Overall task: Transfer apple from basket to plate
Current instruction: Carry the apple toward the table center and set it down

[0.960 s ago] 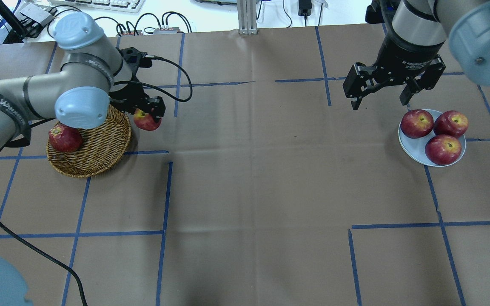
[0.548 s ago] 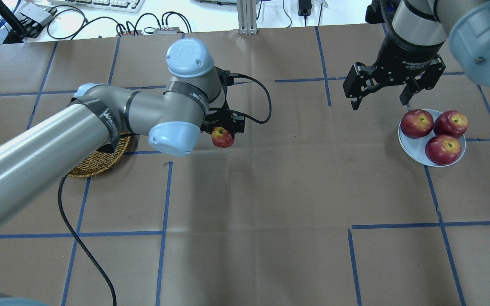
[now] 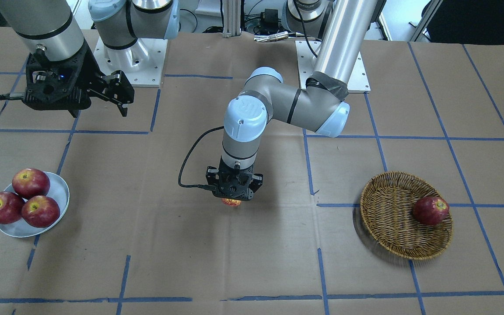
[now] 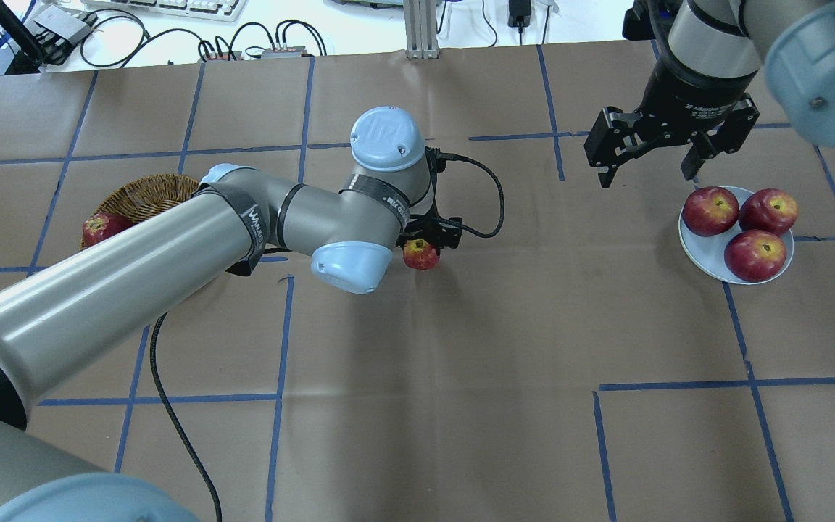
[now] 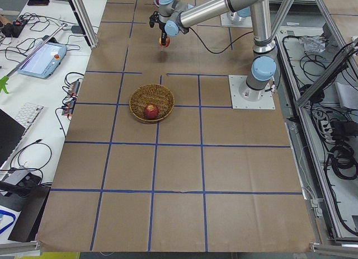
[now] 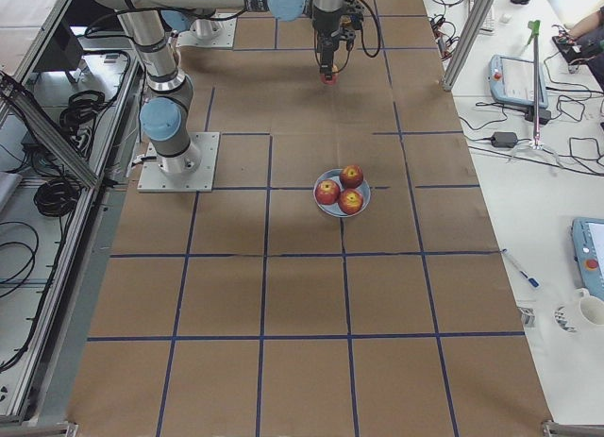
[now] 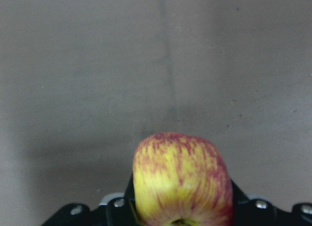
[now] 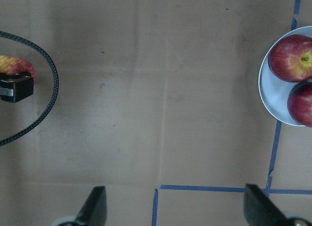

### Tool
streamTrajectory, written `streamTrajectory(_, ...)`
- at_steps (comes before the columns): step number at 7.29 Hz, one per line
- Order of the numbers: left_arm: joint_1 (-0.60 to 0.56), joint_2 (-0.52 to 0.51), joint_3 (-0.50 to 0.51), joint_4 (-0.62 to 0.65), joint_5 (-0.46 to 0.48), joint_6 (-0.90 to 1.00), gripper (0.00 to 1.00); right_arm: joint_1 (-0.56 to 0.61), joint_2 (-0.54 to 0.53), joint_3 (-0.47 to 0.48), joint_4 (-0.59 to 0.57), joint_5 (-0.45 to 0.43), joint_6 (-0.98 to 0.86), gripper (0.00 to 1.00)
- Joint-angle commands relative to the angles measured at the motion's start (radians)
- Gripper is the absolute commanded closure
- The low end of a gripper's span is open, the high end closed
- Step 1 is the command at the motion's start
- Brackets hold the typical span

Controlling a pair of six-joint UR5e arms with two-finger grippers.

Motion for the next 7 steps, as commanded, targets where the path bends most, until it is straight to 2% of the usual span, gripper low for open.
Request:
streamTrajectory(1,-0.010,-0.024,0.002,0.007,-0.002,-0.002,0.49,0.000,0.000,0.000,-0.002,0.000,0.000,0.00)
streamTrajectory(3,-0.013,-0.029,0.002,0.007,0.000,0.000,0.47,0.000,0.000,0.000,-0.002,0.002,0.000,0.00)
streamTrajectory(4,-0.013,-0.030,0.001,0.007,0.007,0.000,0.26,0.000,0.000,0.000,-0.002,0.002,0.000,0.00)
streamTrajectory(5,-0.011,-0.030,0.000,0.007,0.010,0.003,0.16,0.000,0.000,0.000,-0.002,0.002,0.000,0.00)
streamTrajectory(6,-0.010,-0.029,0.002,0.007,0.009,0.003,0.12,0.000,0.000,0.000,0.000,0.002,0.000,0.00)
streamTrajectory(7,-0.004,-0.012,0.002,0.006,0.003,0.003,0.02,0.000,0.000,0.000,-0.002,0.002,0.000,0.00)
